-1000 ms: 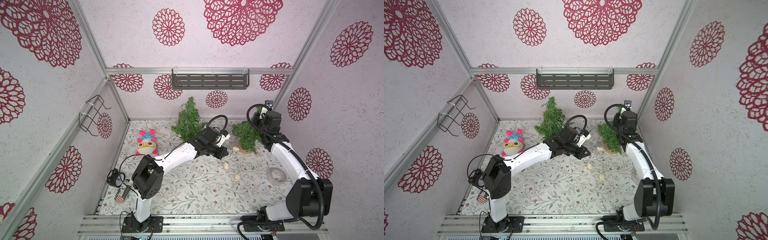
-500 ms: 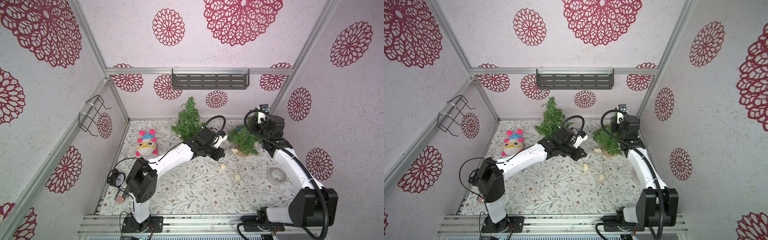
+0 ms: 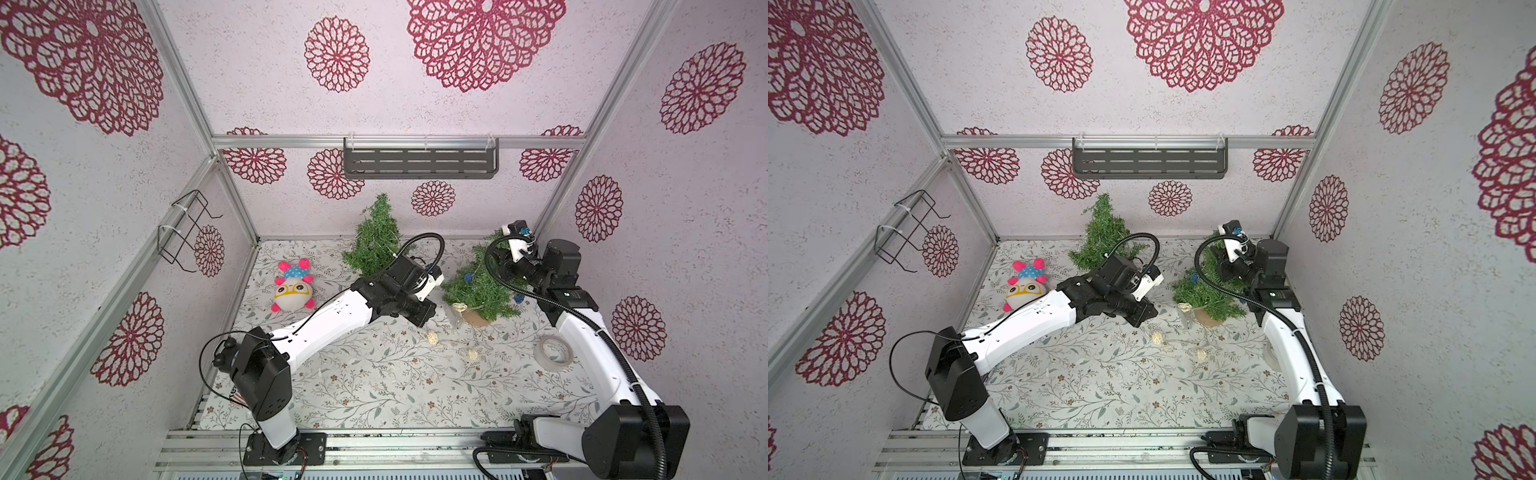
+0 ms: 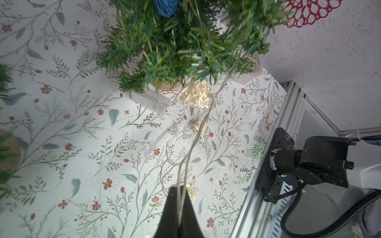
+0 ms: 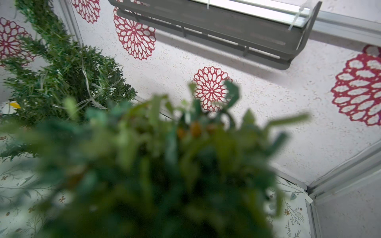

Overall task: Wrap string light around the christmas tree
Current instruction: Wrap the light string around the Christmas tree.

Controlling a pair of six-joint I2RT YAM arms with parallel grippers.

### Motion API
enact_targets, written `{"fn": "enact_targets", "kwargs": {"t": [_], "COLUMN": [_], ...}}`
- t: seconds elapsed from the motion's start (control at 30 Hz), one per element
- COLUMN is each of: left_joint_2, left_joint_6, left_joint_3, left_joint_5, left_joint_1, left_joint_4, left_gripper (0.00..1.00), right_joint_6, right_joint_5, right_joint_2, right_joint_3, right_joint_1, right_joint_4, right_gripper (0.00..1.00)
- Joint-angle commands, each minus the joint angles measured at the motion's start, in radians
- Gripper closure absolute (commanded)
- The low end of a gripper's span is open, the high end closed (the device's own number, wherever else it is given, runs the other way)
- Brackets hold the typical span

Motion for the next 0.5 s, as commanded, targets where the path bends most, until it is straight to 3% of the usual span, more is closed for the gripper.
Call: {"fn": "enact_targets", "kwargs": {"t": [0.0, 0.17, 0.4, 0.47], "left_joint_2": [0.004, 0.068, 0.093, 0.085], "left_joint_6": [0.07, 0.107, 0.122, 0.116], "left_joint_3": [0.069, 0.176, 0.26, 0.264], "left_joint_5": [-0.068, -0.086, -0.093, -0.074], "left_joint_1": [0.018, 0.02, 0.036, 0.038], "left_joint_4": [-0.045, -0.071, -0.125, -0.125], "left_gripper": [1.0, 1.0, 1.0, 1.0], "right_joint_6": [-0.007, 0.034, 0.144, 0.174], "right_joint_5": [-0.093, -0.078, -0.039, -0.005], "right_joint_2": [-0.04, -0.051, -0.086, -0.1], "right_joint_3": [-0.015, -0.006, -0.033, -0.029], "right_joint_1": [0.003, 0.003, 0.002, 0.003], "right_joint_4": [0.065, 0.08, 0.12, 0.109], "right_gripper": [0.99, 0.84, 0.48, 0.42]}}
